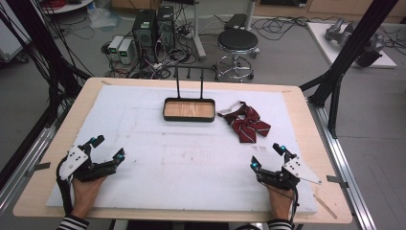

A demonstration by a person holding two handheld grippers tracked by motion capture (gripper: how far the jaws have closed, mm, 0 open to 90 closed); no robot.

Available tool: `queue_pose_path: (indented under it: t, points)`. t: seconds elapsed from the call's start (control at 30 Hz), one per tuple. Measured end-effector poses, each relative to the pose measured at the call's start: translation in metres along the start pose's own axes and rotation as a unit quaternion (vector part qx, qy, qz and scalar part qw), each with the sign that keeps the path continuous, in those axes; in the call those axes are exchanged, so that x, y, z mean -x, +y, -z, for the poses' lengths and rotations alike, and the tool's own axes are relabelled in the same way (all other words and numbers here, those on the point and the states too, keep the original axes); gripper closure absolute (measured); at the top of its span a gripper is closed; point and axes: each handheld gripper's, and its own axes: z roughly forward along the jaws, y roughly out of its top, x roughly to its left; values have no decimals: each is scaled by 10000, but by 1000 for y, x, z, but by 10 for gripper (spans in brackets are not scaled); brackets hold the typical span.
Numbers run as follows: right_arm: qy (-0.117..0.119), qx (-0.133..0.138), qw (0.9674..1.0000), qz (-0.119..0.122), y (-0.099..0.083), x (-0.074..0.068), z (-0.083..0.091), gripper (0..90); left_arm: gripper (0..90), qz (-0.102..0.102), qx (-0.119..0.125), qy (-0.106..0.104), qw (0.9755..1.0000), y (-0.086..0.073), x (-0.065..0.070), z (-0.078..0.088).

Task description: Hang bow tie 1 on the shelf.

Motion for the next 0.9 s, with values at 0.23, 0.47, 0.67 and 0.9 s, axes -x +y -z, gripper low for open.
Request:
queue_pose_path:
  t: [0.23, 0.47, 0.67, 0.9]
  points:
    - [-11, 22, 10000, 14, 0, 0, 0, 66, 106, -40, 0, 8, 10000, 0, 1, 0]
    - [-12, 19, 10000, -15, 0, 0, 0, 65, 106, 7, 12, -11, 10000, 0, 0, 0]
    - [-5, -82, 10000, -57, 1, 1, -1, 65, 107, 42, 14, -13, 10000, 0, -1, 0]
    - [-95, -146, 9997, -149, 2, 1, -3, 65, 107, 43, 10, -14, 10000, 0, -1, 0]
